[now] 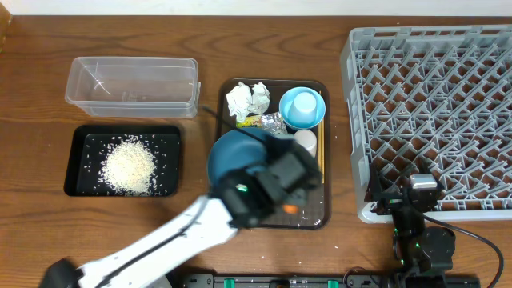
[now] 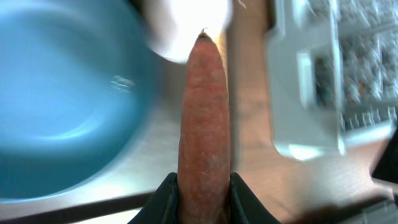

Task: Sort waste into correct bins and load items into the dishwasher rack
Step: 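Carry the carrot left and release it onto the black tray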

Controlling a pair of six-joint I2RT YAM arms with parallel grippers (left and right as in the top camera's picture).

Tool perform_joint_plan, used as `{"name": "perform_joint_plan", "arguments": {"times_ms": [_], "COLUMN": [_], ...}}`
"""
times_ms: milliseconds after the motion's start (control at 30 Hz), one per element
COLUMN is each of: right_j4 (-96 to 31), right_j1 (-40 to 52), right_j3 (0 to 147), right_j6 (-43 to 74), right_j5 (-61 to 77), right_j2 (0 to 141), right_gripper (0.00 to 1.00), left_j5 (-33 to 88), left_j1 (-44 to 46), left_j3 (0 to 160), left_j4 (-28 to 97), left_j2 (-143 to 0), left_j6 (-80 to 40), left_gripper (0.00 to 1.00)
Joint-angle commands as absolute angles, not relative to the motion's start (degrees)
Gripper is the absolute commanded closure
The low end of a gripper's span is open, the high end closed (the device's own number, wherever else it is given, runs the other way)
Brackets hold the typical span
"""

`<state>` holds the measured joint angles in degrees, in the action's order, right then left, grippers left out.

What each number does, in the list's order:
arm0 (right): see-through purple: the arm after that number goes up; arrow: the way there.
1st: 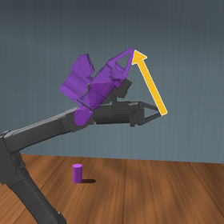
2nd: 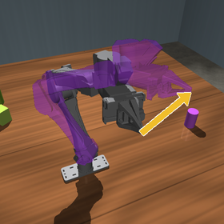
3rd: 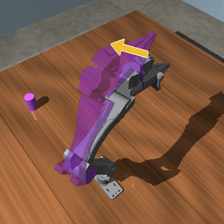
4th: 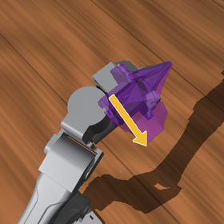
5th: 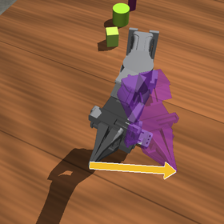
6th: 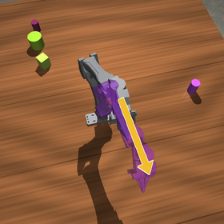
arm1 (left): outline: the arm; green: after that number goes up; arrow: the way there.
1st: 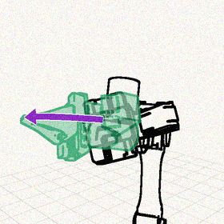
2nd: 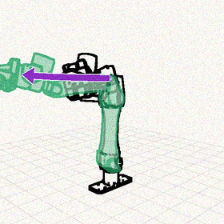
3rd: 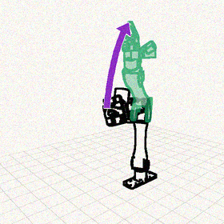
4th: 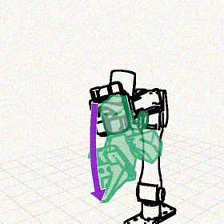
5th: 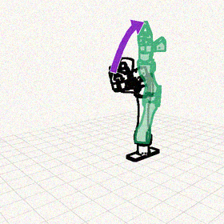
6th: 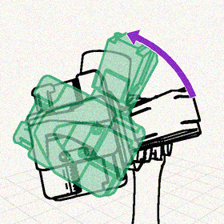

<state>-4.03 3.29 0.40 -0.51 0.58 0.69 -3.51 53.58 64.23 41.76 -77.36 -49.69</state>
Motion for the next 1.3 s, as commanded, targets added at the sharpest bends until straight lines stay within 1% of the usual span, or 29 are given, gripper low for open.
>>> {"name": "perform_joint_plan", "arguments": {"times_ms": [0, 67, 200, 267, 433, 500, 633, 700, 833, 1267], "right_j4": [-4.3, -4.3, -4.3, -4.3, -4.3, -4.3, -4.3, -4.3, -4.3, -4.3], "right_j1": [2.2, 2.2, 2.2, 2.2, 2.2, 2.2, 2.2, 2.2, 2.2, 2.2], "right_j3": [0.3, 0.3, 0.3, 0.3, 0.3, 0.3, 0.3, 0.3, 0.3, 0.3], "right_j6": [-1.1, -1.1, -1.1, -1.1, -1.1, -1.1, -1.1, -1.1, -1.1, -1.1], "right_j5": [0.4, 0.4, 0.4, 0.4, 0.4, 0.4, 0.4, 0.4, 0.4, 0.4], "right_j2": [0.4, 0.4, 0.4, 0.4, 0.4, 0.4, 0.4, 0.4, 0.4, 0.4], "right_gripper": [0.01, 0.01, 0.01, 0.01, 0.01, 0.01, 0.01, 0.01, 0.01, 0.01], "left_j5": [-10.0, -10.0, -10.2, -10.2, -9.9, -9.8, -9.5, -9.4, -8.3, -9.1], "left_j1": [46.2, 41.6, 28.8, 22.3, 6.8, 1.4, -6.7, -9.4, -11.9, -12.6], "left_j3": [65.5, 65.5, 65.4, 64.8, 64.1, 64.1, 64.1, 64.1, 64.1, 64.1], "left_j4": [45.4, 47.5, 50.6, 50.4, 50.0, 49.3, 47.2, 46.1, 43.7, 40.1], "left_j2": [-74.0, -73.1, -73.0, -73.1, -74.3, -75.2, -78.3, -80.5, -85.3, -95.1], "left_j6": [-49.4, -49.4, -49.2, -49.3, -50.1, -50.1, -50.1, -50.3, -50.3, -50.3], "left_gripper": [0.87, 0.87, 0.87, 0.83, 0.83, 0.83, 0.83, 0.83, 0.83, 0.83]}}
